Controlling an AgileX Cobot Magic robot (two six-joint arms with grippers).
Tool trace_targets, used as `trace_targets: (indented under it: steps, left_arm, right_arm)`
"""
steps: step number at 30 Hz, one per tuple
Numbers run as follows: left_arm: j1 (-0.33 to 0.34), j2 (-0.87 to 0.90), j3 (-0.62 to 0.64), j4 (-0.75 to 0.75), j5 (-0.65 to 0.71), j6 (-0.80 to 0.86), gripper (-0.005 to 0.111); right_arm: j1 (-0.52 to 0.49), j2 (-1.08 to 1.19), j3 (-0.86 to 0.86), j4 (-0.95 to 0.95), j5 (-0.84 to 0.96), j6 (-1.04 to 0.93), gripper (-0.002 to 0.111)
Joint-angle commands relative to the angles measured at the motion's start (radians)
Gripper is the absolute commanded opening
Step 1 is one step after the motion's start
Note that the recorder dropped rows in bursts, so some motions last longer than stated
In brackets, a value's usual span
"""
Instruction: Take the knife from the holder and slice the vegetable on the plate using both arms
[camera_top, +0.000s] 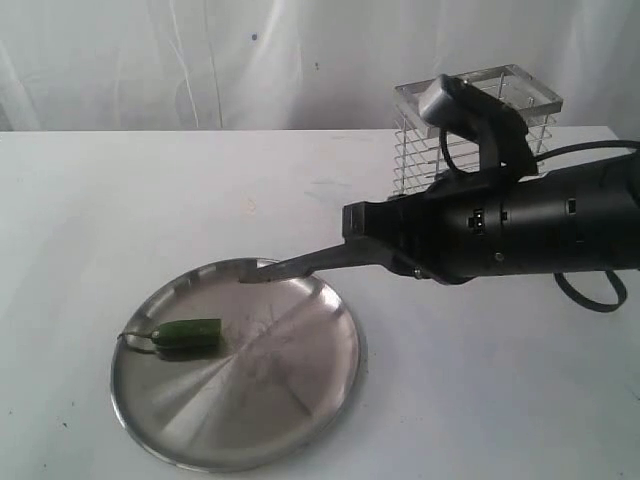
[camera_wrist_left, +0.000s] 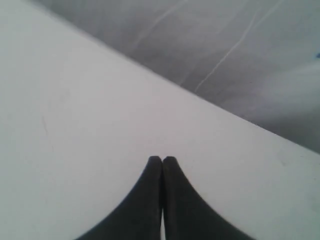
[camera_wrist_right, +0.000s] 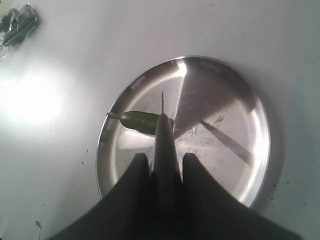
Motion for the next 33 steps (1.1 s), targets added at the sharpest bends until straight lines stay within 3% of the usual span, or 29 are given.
trace_targets:
  steps: [1,6,9,11,13,17,20,22,25,26,29,31,33]
  left_arm:
    - [-0.054,0.001,-0.143,0.324,0.062,0.124,0.0]
    - [-0.183,0.001,-0.169,0.707,0.082,-0.004,0.0]
    - [-0.266,0.001,-0.136,0.842,0.092,-0.052,0.0]
    - [-0.31,-0.002,-0.102,0.864,0.081,-0.147,0.0]
    - [-0.365,-0.037,-0.013,0.856,0.003,-0.41,0.0]
    - [-0.469,-0.17,0.191,0.854,-0.22,-0.433,0.0]
    - [-0.576,-0.332,0.369,0.744,-0.229,-0.564,0.0]
    - [-0.613,-0.441,0.445,0.635,-0.217,-0.681,0.0]
    - [-0.62,-0.559,0.539,0.464,-0.128,-0.709,0.0]
    - [-0.62,-0.594,0.61,0.327,-0.136,-0.704,0.0]
    - [-0.644,-0.608,0.76,-0.006,-0.072,-0.465,0.0]
    - [-0.674,-0.593,0.828,-0.263,0.052,-0.157,0.0]
    - [-0.705,-0.578,0.853,-0.263,0.092,-0.087,0.0]
  right_arm:
    - [-0.005,-0.002,-0.007,-0.013,0.0,-0.016,0.0]
    - [-0.005,-0.001,-0.007,-0.021,-0.001,-0.016,0.0]
    - [-0.005,-0.001,-0.007,-0.02,-0.003,-0.016,0.0]
    - [-0.005,-0.001,-0.007,-0.02,-0.005,-0.016,0.0]
    - [-0.005,-0.001,-0.007,-0.028,-0.008,-0.016,0.0]
    - [-0.005,0.009,-0.007,-0.028,-0.076,-0.013,0.0]
    - [-0.005,0.039,-0.007,-0.021,-0.146,-0.011,0.0]
    - [-0.005,0.043,-0.007,-0.001,-0.153,-0.011,0.0]
    - [-0.005,0.035,-0.007,0.0,-0.272,-0.014,0.0]
    - [-0.005,0.026,-0.007,0.009,-0.327,-0.014,0.0]
    - [-0.005,0.012,-0.007,0.009,-0.289,-0.009,0.0]
    - [0.02,0.012,-0.007,0.009,-0.251,-0.009,0.0]
    - [0.082,0.012,-0.007,0.009,-0.294,-0.009,0.0]
